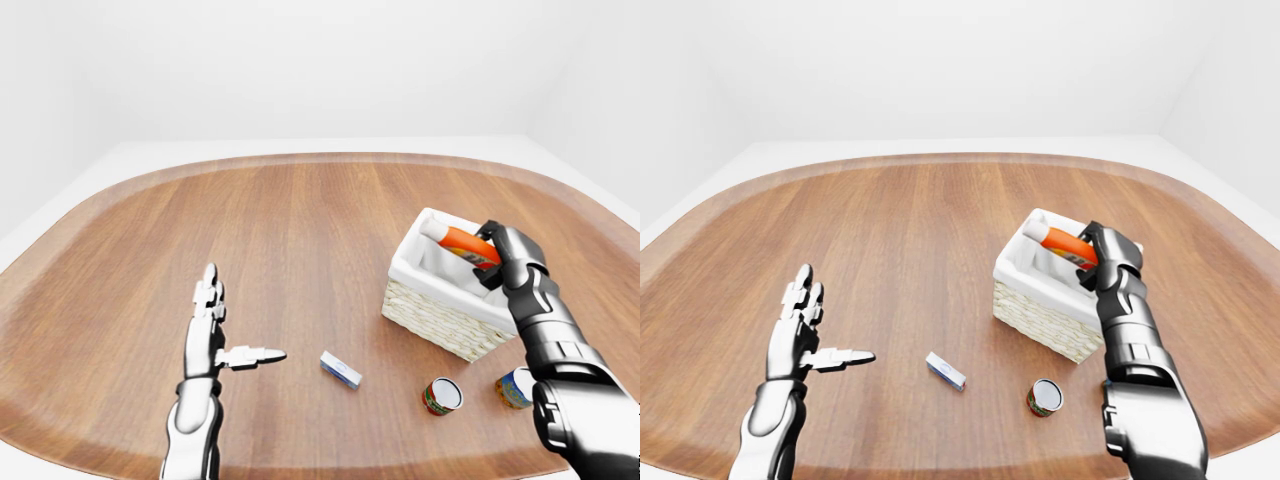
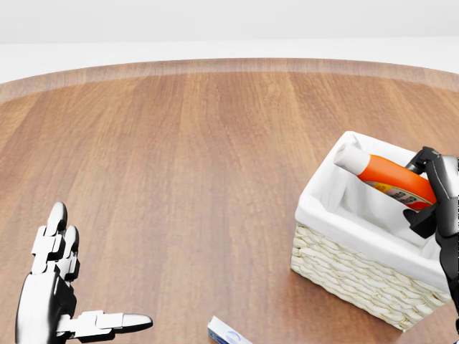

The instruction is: Pick up the ketchup, and put it in the basket.

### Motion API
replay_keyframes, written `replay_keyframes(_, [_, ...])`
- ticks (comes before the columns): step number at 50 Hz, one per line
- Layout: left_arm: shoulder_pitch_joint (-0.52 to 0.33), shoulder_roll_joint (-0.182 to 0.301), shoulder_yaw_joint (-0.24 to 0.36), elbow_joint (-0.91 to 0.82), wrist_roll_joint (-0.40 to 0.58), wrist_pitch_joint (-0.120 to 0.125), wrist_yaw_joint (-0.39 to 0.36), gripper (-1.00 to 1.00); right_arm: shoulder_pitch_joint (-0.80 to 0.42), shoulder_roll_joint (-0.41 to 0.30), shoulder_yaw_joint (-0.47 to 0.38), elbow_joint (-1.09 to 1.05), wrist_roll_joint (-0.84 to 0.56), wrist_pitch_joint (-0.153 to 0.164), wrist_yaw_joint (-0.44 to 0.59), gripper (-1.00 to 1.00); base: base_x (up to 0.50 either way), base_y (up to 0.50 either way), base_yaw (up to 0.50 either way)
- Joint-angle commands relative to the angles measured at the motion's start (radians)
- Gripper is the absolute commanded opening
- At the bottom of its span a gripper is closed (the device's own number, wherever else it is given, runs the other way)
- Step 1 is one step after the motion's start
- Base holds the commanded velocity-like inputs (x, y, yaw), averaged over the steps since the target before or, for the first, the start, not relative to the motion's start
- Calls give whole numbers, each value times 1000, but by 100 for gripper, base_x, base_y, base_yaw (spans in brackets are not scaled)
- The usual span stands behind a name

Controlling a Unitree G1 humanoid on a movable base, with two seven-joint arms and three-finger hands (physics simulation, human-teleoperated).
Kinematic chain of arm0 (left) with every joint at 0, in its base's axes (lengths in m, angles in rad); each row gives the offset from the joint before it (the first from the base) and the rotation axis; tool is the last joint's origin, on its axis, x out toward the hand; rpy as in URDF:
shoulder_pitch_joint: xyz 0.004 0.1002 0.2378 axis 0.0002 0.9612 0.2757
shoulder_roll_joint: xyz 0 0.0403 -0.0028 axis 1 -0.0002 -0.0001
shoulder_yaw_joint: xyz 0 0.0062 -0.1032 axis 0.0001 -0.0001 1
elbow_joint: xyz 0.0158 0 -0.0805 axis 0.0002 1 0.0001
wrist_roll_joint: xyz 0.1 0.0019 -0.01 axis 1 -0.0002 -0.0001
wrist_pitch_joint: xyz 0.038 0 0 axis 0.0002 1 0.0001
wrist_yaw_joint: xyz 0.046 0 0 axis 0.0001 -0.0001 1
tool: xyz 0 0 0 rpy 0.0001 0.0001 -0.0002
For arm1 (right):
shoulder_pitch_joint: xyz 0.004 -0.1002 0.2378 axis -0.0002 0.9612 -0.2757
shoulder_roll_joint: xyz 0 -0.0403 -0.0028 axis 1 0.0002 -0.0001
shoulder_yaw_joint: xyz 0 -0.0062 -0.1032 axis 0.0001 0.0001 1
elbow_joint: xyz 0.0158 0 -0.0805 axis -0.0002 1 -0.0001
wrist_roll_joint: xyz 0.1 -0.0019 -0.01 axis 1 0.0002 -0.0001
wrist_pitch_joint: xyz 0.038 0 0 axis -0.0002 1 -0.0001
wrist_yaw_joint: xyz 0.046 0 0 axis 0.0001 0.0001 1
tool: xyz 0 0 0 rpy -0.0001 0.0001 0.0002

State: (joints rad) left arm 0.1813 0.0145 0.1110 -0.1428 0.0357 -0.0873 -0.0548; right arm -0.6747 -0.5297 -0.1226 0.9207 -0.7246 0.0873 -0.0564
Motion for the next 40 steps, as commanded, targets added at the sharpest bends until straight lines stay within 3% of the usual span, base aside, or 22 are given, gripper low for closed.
replay_keyframes(1, [-3, 0, 1, 4, 0, 0, 0, 100, -36, 10, 17, 85, -8, 0, -61, -100, 0, 0, 0])
replay_keyframes(15, [-2, 0, -1, 5, 1, 0, 1, 100, -36, 9, 16, 67, -15, 0, -52, -100, 0, 0, 0])
replay_keyframes(40, [5, -1, 1, -9, -1, 0, -4, 100, -91, 29, 46, 219, -10, -11, -127, -100, 0, 0, 0])
